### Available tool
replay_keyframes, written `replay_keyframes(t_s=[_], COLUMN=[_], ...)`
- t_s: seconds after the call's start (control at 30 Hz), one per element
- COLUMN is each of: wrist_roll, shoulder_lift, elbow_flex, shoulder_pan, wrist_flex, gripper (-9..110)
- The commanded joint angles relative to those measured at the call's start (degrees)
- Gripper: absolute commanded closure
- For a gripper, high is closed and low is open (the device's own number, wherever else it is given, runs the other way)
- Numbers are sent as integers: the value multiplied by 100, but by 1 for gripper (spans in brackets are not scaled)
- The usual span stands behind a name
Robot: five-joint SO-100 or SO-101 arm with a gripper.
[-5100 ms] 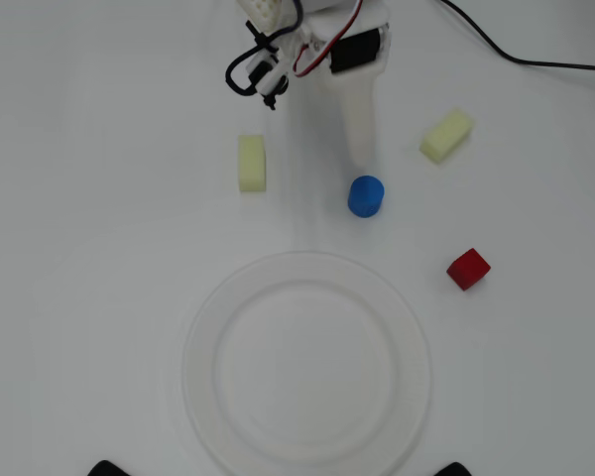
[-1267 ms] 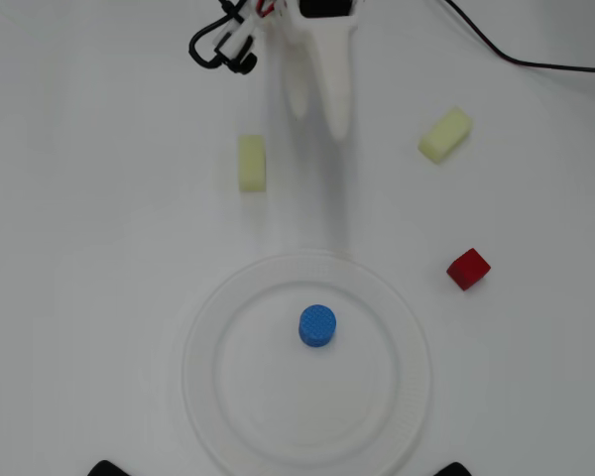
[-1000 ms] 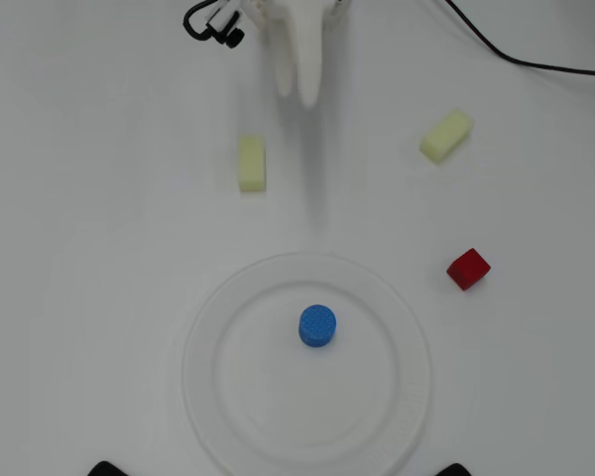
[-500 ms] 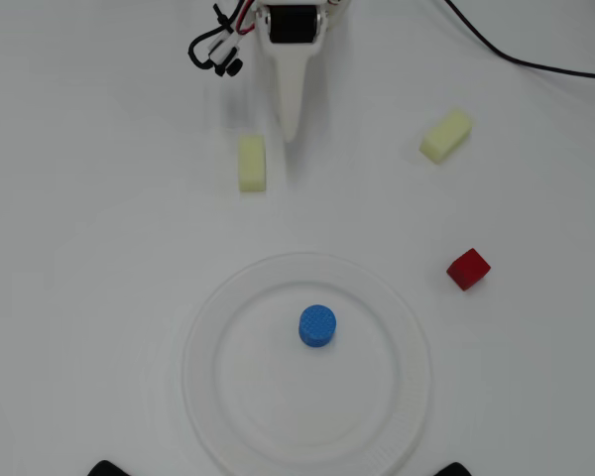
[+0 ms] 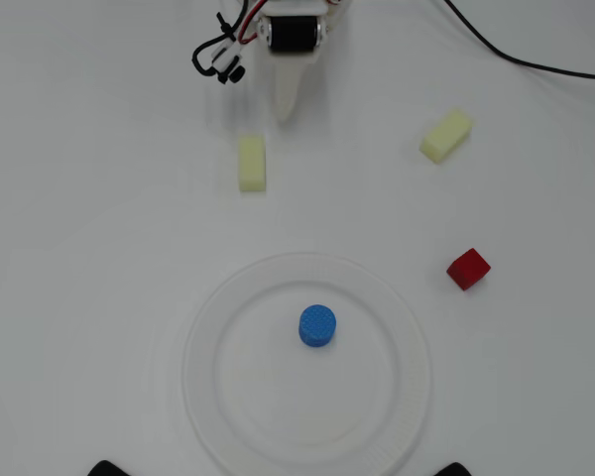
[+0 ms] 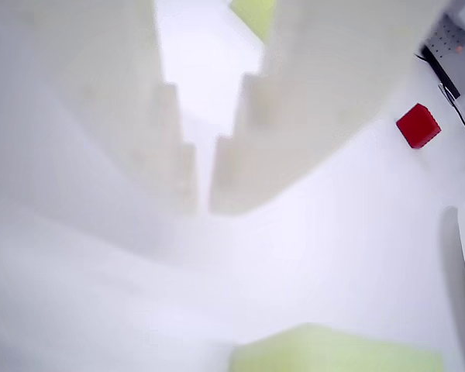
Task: Grasp a blue block and put it in the dish.
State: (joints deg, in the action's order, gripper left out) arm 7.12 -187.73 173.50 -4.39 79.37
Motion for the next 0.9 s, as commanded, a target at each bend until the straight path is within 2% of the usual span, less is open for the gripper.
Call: replay_keyframes(t_s=[0.0,0.87], wrist_roll=[-88,-272], shoulder_lift=[-976,-984], elbow_flex=[519,738], shoulder_pan=[-149,-158], wrist_flex=[290,185], gripper=[101,101])
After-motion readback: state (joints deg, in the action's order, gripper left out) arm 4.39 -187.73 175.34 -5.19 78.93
